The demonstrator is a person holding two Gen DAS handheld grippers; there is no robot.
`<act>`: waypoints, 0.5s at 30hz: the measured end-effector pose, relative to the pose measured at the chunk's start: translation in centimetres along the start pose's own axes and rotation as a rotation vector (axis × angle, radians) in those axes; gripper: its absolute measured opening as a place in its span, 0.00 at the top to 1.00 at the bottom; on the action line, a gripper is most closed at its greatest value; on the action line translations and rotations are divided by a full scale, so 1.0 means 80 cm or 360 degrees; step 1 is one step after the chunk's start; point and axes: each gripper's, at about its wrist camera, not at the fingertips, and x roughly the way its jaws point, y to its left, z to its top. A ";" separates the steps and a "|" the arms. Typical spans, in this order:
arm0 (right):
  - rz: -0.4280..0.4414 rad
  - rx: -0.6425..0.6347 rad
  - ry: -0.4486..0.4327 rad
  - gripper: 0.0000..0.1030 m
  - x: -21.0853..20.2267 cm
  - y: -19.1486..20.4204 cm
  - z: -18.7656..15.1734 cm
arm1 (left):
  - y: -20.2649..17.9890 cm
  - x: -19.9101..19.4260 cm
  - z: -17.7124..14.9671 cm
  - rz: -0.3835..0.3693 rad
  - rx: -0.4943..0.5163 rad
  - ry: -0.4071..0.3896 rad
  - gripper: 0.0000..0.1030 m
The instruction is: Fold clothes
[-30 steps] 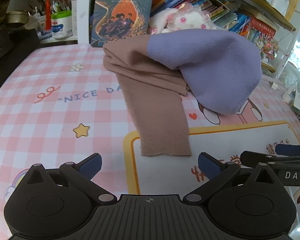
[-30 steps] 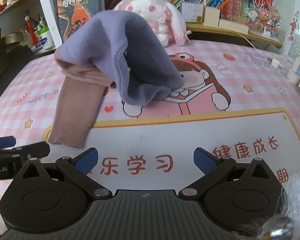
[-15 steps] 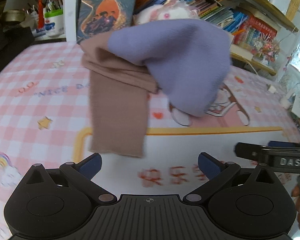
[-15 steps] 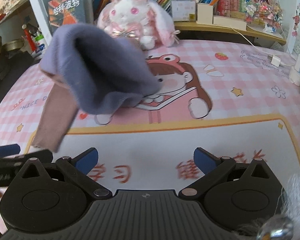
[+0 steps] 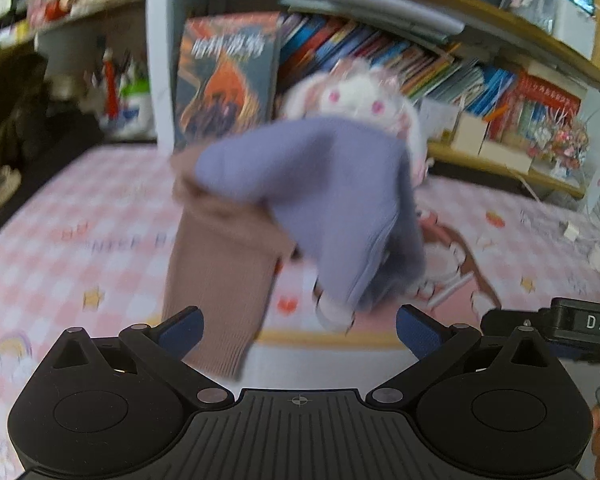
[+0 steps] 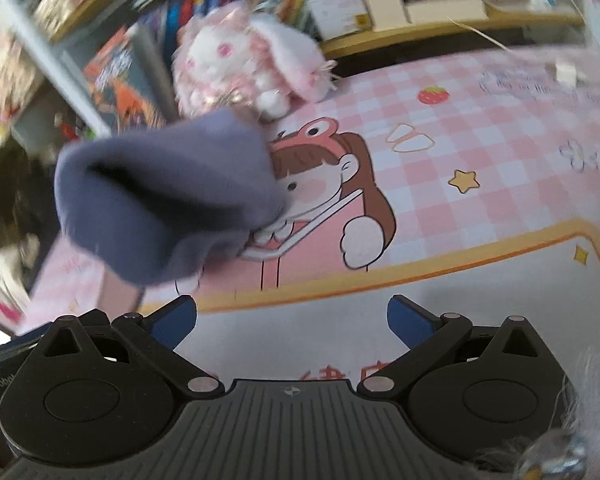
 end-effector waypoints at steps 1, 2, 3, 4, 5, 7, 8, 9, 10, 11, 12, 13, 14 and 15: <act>0.0025 0.0048 -0.0004 0.00 -0.001 -0.006 0.003 | -0.006 0.002 0.006 0.0009 0.0017 -0.0015 0.00; 0.0050 0.0097 -0.0008 0.00 -0.001 -0.011 0.006 | -0.010 0.005 0.011 0.0013 0.0031 -0.0025 0.00; 0.0074 0.0159 -0.0008 0.00 -0.002 -0.018 0.009 | -0.015 0.009 0.016 0.0010 0.0043 -0.0029 0.00; 0.0099 0.0227 -0.0005 0.00 -0.002 -0.025 0.012 | -0.020 0.013 0.021 0.0004 0.0052 -0.0033 0.00; 0.0132 0.0302 0.0002 0.00 -0.002 -0.032 0.014 | -0.026 0.018 0.025 0.0001 0.0068 -0.0040 0.00; 0.0210 0.0459 0.0019 0.00 0.000 -0.046 0.017 | -0.036 0.029 0.032 0.0000 0.0100 -0.0055 0.00; 0.0249 0.0530 0.0026 0.00 0.000 -0.051 0.018 | -0.041 0.035 0.034 0.0029 0.0126 -0.0062 0.00; 0.0289 0.0601 0.0032 0.00 0.002 -0.056 0.020 | -0.046 0.041 0.035 0.0059 0.0151 -0.0069 0.03; 0.0330 0.0661 0.0038 0.00 0.003 -0.060 0.022 | -0.048 0.048 0.036 0.0097 0.0171 -0.0075 0.06; 0.0371 0.0717 0.0045 0.00 0.005 -0.063 0.025 | -0.050 0.055 0.037 0.0137 0.0190 -0.0079 0.17; 0.0407 0.0762 0.0051 0.00 0.007 -0.065 0.027 | -0.048 0.062 0.039 0.0189 0.0198 -0.0066 0.48; 0.0446 0.0808 0.0056 0.01 0.011 -0.066 0.029 | -0.045 0.068 0.041 0.0236 0.0201 -0.0051 0.68; 0.0484 0.0850 0.0062 0.01 0.014 -0.066 0.031 | -0.040 0.069 0.043 0.0236 0.0173 -0.0017 0.93; 0.0524 0.0898 0.0053 0.01 0.018 -0.065 0.031 | -0.032 0.063 0.044 0.0177 0.0123 -0.0009 0.97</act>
